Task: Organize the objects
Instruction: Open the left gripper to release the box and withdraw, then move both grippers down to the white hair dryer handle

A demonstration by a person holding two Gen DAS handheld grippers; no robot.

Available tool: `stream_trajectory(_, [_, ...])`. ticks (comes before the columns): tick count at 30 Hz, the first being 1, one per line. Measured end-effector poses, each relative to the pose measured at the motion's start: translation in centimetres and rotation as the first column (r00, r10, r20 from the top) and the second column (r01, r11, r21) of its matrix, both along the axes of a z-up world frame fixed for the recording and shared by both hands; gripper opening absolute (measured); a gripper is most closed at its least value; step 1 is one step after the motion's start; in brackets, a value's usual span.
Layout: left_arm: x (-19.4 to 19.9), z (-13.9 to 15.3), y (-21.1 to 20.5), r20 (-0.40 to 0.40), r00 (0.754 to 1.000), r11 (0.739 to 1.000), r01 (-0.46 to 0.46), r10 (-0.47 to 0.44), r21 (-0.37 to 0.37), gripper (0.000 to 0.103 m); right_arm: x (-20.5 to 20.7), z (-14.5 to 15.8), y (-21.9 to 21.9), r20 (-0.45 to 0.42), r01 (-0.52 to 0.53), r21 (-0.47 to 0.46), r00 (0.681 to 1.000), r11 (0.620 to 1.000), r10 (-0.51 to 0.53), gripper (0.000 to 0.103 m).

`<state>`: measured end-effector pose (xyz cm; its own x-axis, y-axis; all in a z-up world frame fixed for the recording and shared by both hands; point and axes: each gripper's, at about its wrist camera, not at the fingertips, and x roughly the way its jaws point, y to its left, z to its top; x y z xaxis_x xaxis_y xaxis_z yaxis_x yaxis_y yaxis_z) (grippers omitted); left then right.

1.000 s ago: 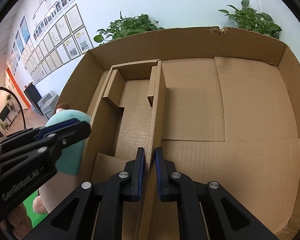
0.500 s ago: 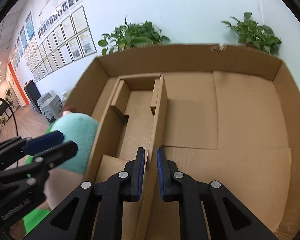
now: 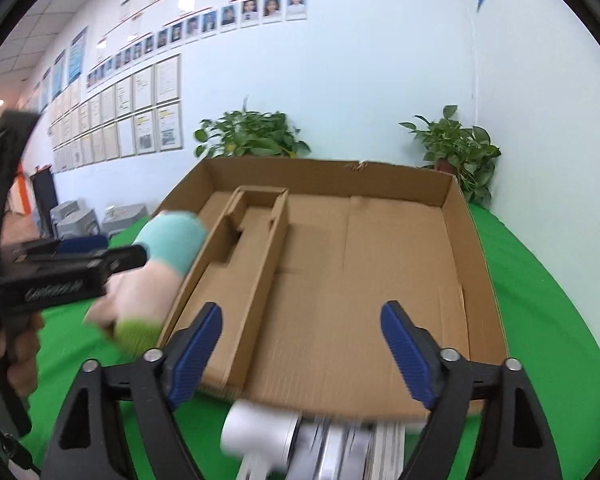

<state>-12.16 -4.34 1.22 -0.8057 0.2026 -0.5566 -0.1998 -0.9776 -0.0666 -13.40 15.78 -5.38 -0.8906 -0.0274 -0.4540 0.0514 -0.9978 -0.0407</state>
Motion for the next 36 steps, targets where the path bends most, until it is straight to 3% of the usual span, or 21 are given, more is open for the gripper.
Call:
stream_trajectory(7, [3.1, -1.7, 0.1, 0.014, 1.0, 1.0, 0.012, -0.013, 0.021, 0.067, 5.7, -3.4, -0.7, 0.041, 0.018, 0.009, 0.999, 1.0, -0.019, 0.098])
stream_trajectory(15, [3.9, -3.4, -0.8, 0.101, 0.995, 1.0, 0.012, -0.013, 0.008, 0.067, 7.9, -5.3, 0.2, 0.117, -0.019, -0.072, 0.993, 0.997, 0.027, 0.098])
stream_trajectory(20, [4.8, -4.5, -0.1, 0.13, 0.988, 0.996, 0.082, -0.087, 0.04, 0.067, 8.6, -6.5, -0.2, 0.169, -0.048, -0.085, 0.984, 0.995, 0.062, 0.095])
stream_trajectory(25, [5.5, -5.8, 1.3, 0.172, 0.977, 0.992, 0.117, -0.123, 0.041, 0.067, 8.8, -7.8, -1.0, 0.221, -0.086, -0.102, 0.969, 0.991, 0.107, 0.087])
stream_trajectory(28, [5.9, -6.3, 2.0, 0.194, 0.968, 0.987, 0.149, -0.159, 0.063, 0.067, 8.6, -8.5, -1.4, 0.253, -0.089, -0.099, 0.961, 0.991, 0.112, 0.075])
stream_trajectory(32, [6.0, -6.9, 2.3, 0.236, 0.945, 0.972, 0.206, -0.227, 0.111, 0.067, 8.6, -9.2, -1.8, 0.284, -0.101, -0.081, 0.951, 0.992, 0.12, 0.042])
stream_trajectory(36, [6.3, -7.9, 2.2, 0.283, 0.919, 0.957, 0.231, -0.274, 0.178, 0.067, 8.4, -10.0, -1.8, 0.323, -0.094, -0.084, 0.939, 0.992, 0.116, 0.039])
